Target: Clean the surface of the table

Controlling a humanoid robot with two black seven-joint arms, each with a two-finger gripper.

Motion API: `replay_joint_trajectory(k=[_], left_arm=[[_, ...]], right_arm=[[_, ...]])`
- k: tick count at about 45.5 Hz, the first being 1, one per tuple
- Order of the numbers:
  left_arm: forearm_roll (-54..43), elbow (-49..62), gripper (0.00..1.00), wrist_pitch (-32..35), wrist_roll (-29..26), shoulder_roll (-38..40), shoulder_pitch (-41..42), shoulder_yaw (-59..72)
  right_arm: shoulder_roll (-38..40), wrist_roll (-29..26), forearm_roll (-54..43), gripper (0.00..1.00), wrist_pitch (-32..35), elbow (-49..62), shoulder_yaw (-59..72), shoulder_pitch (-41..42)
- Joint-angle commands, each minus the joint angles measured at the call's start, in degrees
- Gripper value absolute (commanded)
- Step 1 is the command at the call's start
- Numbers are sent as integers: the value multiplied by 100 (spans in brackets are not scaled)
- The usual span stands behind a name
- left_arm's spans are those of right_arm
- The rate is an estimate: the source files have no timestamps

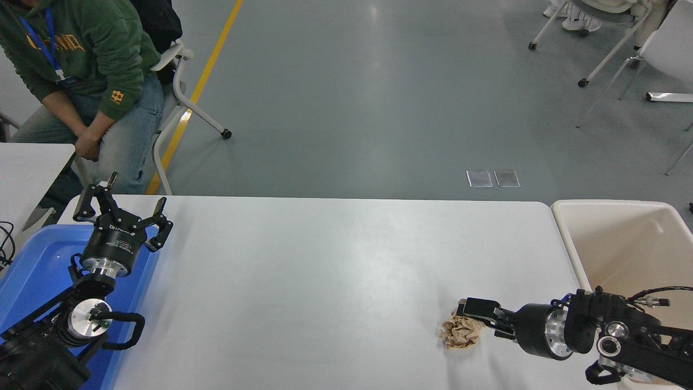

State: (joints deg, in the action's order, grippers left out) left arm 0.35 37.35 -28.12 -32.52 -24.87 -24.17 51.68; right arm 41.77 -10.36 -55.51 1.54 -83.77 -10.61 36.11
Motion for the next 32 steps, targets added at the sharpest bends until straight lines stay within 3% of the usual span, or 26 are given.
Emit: replay_joint_trajectory(k=[1, 32], left_arm=[[0, 0, 99, 0, 0, 0, 0, 0], [0, 0, 99, 0, 0, 0, 0, 0]], right_arm=[[-257, -1, -21, 100, -31, 194, 15, 19], [-626, -1, -48, 100, -40, 669, 33, 45]])
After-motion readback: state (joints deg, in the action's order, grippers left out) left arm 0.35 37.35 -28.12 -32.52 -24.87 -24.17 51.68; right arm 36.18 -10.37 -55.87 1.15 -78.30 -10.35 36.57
